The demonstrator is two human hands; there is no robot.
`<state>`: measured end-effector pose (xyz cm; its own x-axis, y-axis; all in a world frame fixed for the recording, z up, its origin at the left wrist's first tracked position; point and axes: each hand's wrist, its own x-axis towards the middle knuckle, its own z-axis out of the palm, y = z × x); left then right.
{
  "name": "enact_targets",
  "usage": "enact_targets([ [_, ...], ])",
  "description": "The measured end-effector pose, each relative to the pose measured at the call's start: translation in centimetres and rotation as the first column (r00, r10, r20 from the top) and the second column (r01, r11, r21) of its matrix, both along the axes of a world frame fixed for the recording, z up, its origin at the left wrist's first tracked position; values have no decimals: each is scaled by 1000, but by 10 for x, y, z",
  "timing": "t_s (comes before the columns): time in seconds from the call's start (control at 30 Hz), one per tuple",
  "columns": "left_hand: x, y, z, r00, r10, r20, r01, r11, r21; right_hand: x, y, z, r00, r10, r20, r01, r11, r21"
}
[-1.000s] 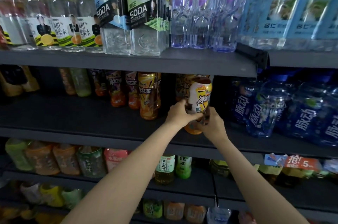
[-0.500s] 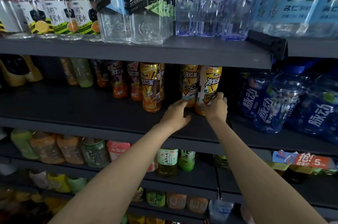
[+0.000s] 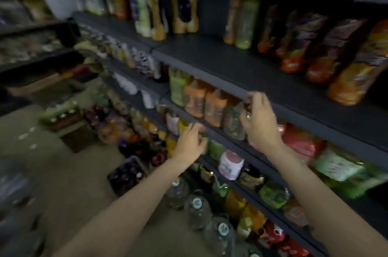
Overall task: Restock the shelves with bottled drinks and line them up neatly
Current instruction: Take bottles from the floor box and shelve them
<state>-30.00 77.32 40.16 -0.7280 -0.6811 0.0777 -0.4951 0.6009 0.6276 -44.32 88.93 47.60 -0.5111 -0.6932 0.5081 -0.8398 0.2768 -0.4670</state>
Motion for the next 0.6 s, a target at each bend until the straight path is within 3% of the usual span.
enact_targets([
  [0.07,64,-37,-23,991,93,92,-103,989,108,44,-56,-33,988,155,16,-154,957,247],
  [0.13,134,-71,-46,964,154,215,-193,966,174,90,-104,-67,958,263,109,-284,848,448],
  [0.27,268,-134,-83,842,364,397,-489,826,279,171,-176,-121,893,292,342,-449,618,645],
  [0.33,322,-161,-96,771,459,442,-609,734,300,197,-199,-144,861,252,441,-506,509,697],
  [0.43,371,-192,-111,702,503,504,-688,662,298,221,-228,-172,830,220,513,-553,443,705],
  [0.6,387,-242,-150,702,440,560,-667,682,300,236,-288,-233,802,96,590,-584,337,739],
])
